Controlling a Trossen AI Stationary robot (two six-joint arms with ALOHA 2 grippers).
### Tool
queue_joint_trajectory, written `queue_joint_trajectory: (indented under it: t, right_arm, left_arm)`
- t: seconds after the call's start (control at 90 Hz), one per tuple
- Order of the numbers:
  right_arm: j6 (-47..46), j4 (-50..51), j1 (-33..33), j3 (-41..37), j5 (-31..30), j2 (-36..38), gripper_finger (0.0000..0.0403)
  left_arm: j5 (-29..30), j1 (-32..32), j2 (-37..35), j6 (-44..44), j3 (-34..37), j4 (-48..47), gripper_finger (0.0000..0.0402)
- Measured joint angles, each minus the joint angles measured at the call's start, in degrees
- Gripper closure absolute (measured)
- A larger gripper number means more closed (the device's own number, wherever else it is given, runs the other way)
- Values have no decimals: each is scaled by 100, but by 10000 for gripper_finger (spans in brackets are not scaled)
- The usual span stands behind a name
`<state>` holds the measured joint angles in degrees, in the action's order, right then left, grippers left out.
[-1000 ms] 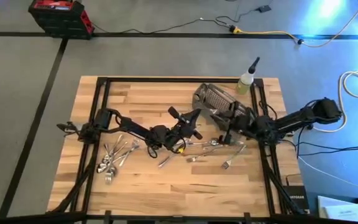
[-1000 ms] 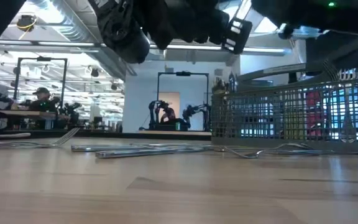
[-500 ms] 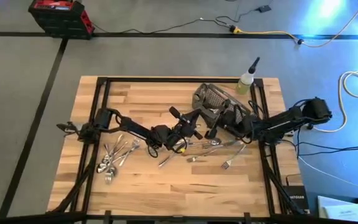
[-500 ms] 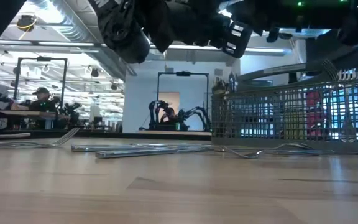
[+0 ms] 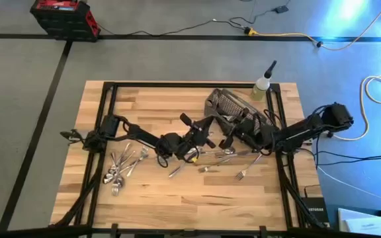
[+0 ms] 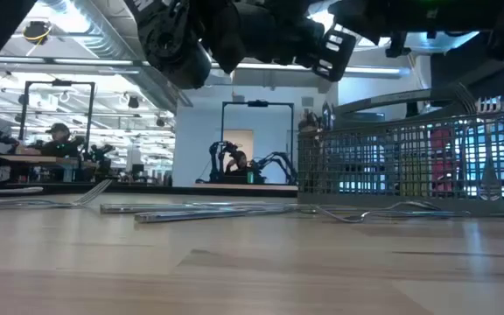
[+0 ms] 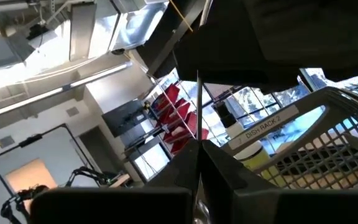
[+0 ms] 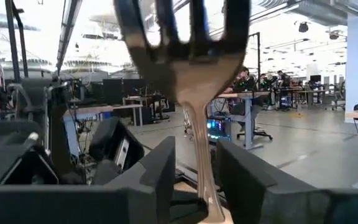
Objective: Sort silverware
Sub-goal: Put the silver fork into the gray silverware organizer
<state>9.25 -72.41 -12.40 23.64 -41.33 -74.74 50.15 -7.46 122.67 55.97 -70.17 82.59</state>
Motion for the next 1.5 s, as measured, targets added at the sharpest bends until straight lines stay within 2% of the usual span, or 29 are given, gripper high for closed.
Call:
queue_joint_trajectory:
  t: [0.167, 0.678, 0.844, 1.044, 1.156, 1.333, 1.422, 1.5]
  right_arm:
    - [-146, -4, 11, -2, -42, 2, 391]
    - [-353, -3, 9, -4, -220, 0, 399]
    - [-290, -117, -4, -7, -141, 58, 399]
    - [-58, 25, -4, -4, -222, 354, 399]
    - [315, 395, -104, -4, -708, 728, 399]
    - [944, 1234, -840, -4, -1768, 1712, 400]
    - [921, 2034, -1408, -4, -2707, 2251, 400]
    - [870, 2665, -1959, -4, -3619, 2629, 400]
  left_arm:
    - [32, -7, 0, -7, 4, 15, 401]
    - [-3, 55, 2, 151, 4, -55, 396]
    - [-22, 72, 2, 265, 4, -90, 363]
    - [-17, 81, 2, 303, 4, -121, 291]
    - [158, 55, 2, 603, 4, -99, 247]
    - [1133, -63, 2, 1425, 52, 91, 202]
    - [1346, -147, 1, 1509, 306, 125, 195]
    - [1369, -230, 17, 1157, 611, 437, 196]
